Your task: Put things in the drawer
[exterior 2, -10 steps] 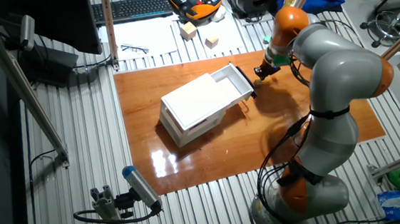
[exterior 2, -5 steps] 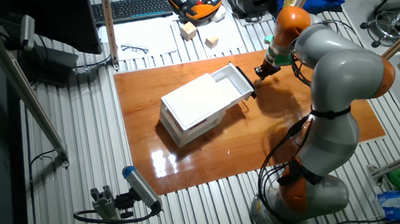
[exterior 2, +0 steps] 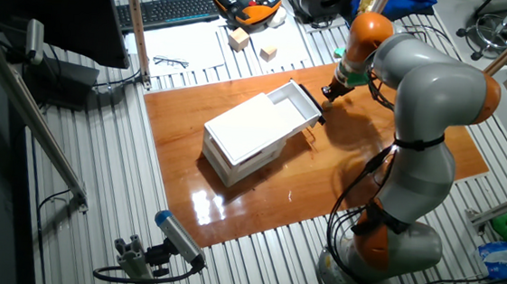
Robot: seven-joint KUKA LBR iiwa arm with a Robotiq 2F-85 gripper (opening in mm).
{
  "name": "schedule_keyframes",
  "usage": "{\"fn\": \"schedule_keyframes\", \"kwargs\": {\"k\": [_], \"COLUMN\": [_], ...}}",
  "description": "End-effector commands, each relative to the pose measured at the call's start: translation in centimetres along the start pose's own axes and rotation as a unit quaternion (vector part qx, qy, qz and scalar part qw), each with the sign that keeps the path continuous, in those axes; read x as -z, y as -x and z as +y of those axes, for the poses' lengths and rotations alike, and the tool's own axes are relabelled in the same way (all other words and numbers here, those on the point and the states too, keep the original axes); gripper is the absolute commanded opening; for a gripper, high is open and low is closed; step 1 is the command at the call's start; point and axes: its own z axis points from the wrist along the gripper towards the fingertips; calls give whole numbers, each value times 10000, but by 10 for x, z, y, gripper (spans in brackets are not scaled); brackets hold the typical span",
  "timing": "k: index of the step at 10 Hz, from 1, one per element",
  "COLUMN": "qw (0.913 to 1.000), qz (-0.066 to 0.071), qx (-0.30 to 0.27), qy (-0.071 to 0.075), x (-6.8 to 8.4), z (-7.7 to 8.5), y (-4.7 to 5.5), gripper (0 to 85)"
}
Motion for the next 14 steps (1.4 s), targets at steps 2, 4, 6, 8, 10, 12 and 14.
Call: {"fn": "schedule_keyframes", "kwargs": {"k": [2, 4, 6, 8, 10, 12, 14], "qw": [10000, 10000, 10000, 9999, 9999, 9999, 9999], "qz": [-40, -63, -78, -101, -109, -125, -124], "qx": [-25, -18, -2, -26, -55, -101, -110], "qy": [-14, -14, -14, -5, -20, -19, -4], "x": [1, -3, -8, -15, -15, -17, -20], "z": [0, 0, 0, -2, -3, -4, -4], "y": [0, 1, 2, 4, 4, 5, 5], "gripper": [340, 340, 340, 340, 340, 510, 510]}}
